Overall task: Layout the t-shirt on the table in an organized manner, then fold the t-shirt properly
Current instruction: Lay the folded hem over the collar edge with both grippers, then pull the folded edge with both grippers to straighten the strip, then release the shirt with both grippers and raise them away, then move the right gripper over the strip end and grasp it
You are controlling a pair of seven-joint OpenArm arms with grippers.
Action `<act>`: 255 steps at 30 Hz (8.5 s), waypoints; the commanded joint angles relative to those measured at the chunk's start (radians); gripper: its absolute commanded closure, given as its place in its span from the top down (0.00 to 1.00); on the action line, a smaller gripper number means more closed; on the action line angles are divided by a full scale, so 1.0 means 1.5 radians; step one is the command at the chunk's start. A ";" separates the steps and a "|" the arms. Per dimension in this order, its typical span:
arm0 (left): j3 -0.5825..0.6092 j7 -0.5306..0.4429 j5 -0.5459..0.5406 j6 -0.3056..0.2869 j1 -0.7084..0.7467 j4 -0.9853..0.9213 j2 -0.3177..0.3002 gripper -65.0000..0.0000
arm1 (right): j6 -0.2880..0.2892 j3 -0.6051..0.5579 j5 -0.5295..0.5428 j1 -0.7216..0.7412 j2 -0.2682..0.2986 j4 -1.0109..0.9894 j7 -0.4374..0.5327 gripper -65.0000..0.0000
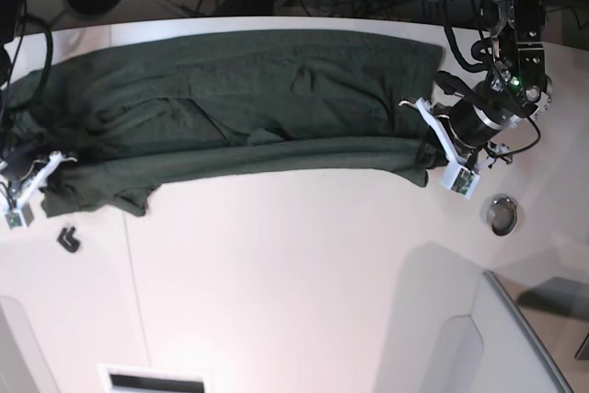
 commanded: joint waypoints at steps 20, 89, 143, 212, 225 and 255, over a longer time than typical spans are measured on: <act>-0.002 -0.012 -0.001 -0.003 0.005 0.014 -0.013 0.00 | -0.001 0.125 0.004 -0.086 -0.055 0.142 -0.116 0.00; 0.150 0.108 0.084 -0.007 0.067 0.081 -0.046 0.51 | -0.001 -0.204 0.005 0.236 -0.044 -0.248 -0.060 0.48; 0.142 0.083 0.088 -0.007 0.096 0.009 -0.048 0.50 | -0.154 -0.032 0.004 0.327 0.065 -0.173 0.231 0.00; -0.393 0.084 0.082 -0.114 0.097 0.017 -0.017 0.50 | -0.123 0.265 0.008 -0.366 -0.143 0.538 -0.079 0.00; -0.387 0.083 0.082 -0.114 0.074 0.003 -0.015 0.50 | -0.057 0.405 0.008 -0.378 -0.186 0.538 -0.016 0.00; -0.389 0.083 0.082 -0.114 0.061 -0.050 -0.016 0.50 | 0.126 0.052 0.005 -0.340 -0.203 0.515 -0.021 0.00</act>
